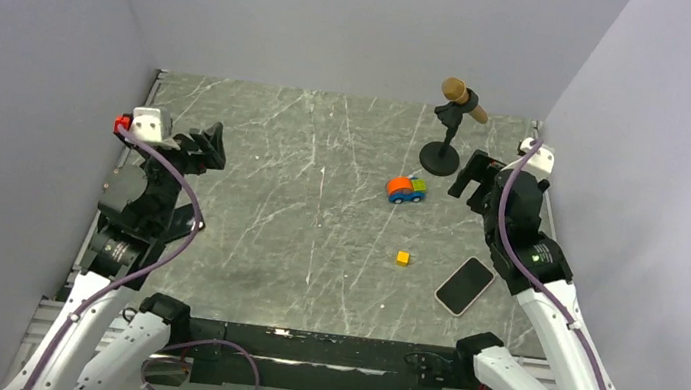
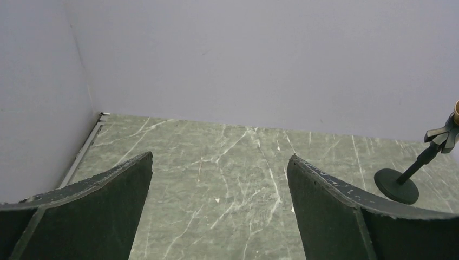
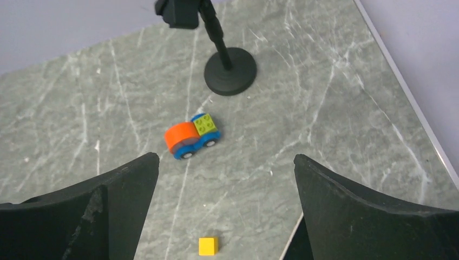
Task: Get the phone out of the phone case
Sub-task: Pick up the phone at the center of the board.
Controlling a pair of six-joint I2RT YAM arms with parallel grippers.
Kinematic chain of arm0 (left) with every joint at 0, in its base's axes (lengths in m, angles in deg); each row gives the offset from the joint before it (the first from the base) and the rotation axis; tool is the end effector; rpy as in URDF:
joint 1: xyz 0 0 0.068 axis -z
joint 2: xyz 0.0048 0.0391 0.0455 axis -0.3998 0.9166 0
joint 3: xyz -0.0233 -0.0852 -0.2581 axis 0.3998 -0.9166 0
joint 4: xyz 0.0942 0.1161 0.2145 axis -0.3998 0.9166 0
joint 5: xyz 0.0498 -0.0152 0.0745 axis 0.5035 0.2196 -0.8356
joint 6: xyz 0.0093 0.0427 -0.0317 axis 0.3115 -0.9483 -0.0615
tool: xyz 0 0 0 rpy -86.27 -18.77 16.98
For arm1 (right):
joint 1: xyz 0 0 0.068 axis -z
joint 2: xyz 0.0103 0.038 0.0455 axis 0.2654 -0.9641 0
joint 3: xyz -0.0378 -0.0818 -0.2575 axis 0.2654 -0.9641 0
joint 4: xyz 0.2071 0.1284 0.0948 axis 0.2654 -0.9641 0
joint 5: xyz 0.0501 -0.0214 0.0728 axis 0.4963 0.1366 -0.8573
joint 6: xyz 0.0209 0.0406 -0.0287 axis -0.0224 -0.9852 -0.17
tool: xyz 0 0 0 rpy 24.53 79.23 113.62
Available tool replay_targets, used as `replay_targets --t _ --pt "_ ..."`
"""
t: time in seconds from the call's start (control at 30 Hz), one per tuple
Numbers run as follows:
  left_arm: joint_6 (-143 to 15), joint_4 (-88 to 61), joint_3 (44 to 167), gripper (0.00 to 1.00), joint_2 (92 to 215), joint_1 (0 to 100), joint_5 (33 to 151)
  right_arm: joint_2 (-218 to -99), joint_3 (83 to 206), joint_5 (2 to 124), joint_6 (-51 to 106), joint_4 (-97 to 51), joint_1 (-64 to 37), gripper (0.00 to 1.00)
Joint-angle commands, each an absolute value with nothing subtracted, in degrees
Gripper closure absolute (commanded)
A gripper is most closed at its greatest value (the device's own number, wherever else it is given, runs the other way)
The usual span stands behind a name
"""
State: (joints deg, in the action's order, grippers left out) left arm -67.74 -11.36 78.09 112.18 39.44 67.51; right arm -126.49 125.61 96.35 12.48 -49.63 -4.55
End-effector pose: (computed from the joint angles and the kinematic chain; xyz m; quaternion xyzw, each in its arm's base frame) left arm 0.1360 -0.0283 0.3853 -0.0633 0.6385 -0.0697 0.7638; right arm 0.1770 0.0478 0.3691 0.1393 0.7945 0.0300 0.5903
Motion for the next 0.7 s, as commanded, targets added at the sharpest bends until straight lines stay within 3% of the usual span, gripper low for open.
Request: replay_targets --t 0.0,0.37,0.67 --pt "-68.1 -11.3 80.7 0.02 112.7 40.2 67.8 -128.4 129.3 102.0 9.7 -55.2 -4.7 0.00" --pt "-67.0 -5.0 85.3 0.02 119.4 40.5 73.1 -134.4 127.3 105.6 0.6 -65.0 -4.7 0.00" --pt "-65.6 -3.2 86.8 0.02 124.1 41.0 79.4 -139.7 122.4 90.7 -4.9 -66.4 6.1 0.00"
